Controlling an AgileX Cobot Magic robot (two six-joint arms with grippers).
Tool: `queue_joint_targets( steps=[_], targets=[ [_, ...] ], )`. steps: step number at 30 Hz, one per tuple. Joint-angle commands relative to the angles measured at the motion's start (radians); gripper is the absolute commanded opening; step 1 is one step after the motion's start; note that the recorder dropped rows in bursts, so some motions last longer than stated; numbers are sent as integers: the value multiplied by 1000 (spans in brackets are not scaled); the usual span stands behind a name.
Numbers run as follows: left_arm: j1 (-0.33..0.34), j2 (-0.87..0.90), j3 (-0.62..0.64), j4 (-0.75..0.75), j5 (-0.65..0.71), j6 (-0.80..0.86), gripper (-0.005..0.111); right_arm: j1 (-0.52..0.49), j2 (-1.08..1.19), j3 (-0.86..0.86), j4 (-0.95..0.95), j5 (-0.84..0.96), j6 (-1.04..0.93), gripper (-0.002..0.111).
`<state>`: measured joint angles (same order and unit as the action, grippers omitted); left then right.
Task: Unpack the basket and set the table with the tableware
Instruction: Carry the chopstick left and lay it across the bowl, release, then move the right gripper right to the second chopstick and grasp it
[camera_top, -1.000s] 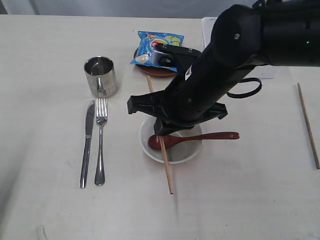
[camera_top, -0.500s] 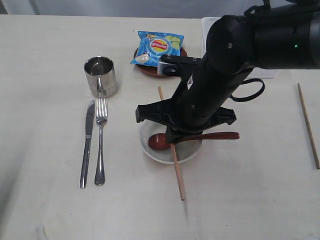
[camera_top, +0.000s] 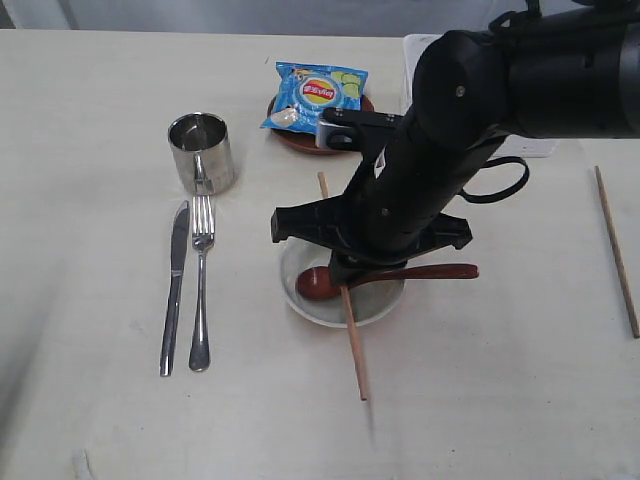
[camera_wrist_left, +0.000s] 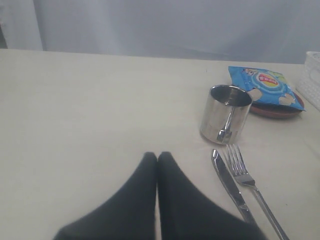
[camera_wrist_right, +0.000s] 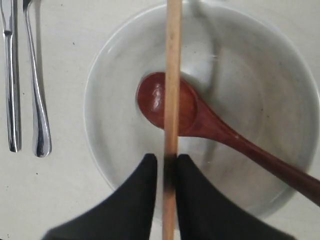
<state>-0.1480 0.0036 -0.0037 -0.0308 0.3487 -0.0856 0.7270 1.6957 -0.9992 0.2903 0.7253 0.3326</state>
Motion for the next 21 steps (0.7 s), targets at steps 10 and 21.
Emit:
queue_joint_targets(
  steps=[10, 21],
  targets=[
    [-5, -4, 4, 1, -2, 3, 0, -26, -56, -21, -48, -2, -7, 33],
    [-5, -4, 4, 1, -2, 3, 0, -390, -302, -199, -354, 306, -45, 33]
  ],
)
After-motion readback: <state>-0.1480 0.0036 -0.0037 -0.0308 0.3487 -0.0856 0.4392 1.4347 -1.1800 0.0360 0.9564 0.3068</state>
